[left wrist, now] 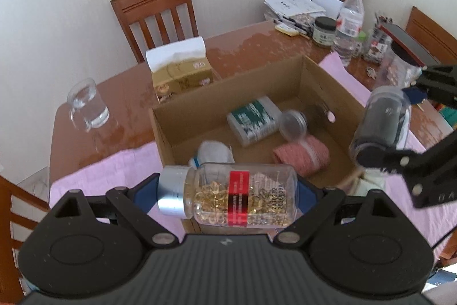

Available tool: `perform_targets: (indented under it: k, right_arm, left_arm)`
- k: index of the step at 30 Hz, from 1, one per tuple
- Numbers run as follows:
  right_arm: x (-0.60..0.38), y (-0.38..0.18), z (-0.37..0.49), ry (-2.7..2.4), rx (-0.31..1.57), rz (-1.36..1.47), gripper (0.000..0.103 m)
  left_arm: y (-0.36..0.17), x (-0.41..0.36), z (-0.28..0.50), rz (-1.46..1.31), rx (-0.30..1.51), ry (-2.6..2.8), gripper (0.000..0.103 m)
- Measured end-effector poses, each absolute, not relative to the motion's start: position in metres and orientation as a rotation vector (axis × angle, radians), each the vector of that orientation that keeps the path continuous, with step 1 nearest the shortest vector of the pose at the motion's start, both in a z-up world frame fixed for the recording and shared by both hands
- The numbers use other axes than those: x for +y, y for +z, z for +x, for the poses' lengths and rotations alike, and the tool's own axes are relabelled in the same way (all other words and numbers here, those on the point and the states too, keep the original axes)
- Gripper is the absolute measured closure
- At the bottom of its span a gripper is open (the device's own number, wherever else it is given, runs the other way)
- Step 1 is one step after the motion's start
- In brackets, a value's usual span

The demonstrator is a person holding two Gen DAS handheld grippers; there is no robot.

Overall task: Organize objects
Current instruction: 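Carry the capsule bottle and clip jar into the box and open both tools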

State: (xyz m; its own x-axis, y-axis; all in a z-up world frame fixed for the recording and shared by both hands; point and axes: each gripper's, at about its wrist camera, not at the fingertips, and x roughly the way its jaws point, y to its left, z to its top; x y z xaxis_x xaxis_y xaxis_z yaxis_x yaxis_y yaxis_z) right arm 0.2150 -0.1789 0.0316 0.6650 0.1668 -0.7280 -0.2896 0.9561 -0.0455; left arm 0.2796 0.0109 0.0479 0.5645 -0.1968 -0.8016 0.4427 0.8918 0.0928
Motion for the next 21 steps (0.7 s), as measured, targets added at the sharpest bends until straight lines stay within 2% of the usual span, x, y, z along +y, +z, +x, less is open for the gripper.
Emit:
perform_targets:
  k: [3, 6, 7, 21]
  right_arm:
    - [-0.172, 0.03, 0.231, 0.263, 0.798, -0.158, 0.022]
    - [-0.167, 0.027, 0.237, 0.261, 0.788, -0.158, 0.003]
    - [-0.166, 0.026, 0.237, 0.261, 0.781, -0.157, 0.002]
    - [-0.182, 0.005, 0.224, 0.174, 0.852, -0.122, 0.002]
  left_arm:
    - [0.047, 0.008, 0.294, 0.302, 0.891, -0.381, 0.01]
    - [0.044, 0.005, 0.306, 0.297, 0.897, -0.386, 0.01]
    - [0.043, 0.004, 0.309, 0.296, 0.899, -0.39, 0.01]
    - [0.029, -0.022, 0.359, 0.333, 0.894, -0.425, 0.009]
